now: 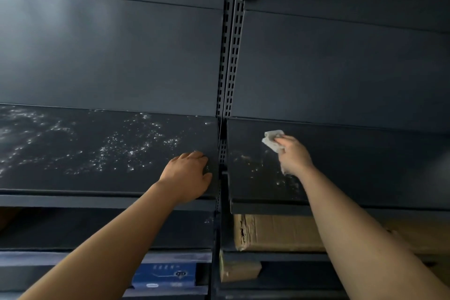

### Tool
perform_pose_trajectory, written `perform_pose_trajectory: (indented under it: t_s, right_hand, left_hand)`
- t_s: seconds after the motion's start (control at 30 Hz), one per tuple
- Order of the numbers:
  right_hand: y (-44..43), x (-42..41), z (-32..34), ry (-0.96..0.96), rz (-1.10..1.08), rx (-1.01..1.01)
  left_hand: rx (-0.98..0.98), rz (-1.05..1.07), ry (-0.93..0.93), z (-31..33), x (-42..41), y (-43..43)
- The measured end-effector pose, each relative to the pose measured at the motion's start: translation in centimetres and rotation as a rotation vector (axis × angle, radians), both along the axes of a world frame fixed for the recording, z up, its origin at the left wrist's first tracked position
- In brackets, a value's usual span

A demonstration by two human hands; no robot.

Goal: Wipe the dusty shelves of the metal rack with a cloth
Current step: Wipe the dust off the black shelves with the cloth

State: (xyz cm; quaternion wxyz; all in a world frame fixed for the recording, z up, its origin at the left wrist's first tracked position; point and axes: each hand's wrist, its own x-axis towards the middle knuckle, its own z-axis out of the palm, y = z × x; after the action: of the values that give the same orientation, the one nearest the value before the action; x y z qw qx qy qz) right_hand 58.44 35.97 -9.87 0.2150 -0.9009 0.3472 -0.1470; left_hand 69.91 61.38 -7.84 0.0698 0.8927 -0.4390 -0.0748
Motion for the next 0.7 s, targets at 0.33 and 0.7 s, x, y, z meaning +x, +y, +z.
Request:
perform_pose_trajectory:
  t_s: [0.33,0.7]
  right_hand:
    - [7.7,-1.8,0.7,-0.243,0.254,0.222]
    - [6.8,-5.9,-1.5,-0.126,-0.036,-0.070]
  left_hand:
    - [-0.029,-0.030,-0.012,-0.3,-1.7,0.9]
    - [-0.044,0.008,0.001,-0.9,-3.0,0.6]
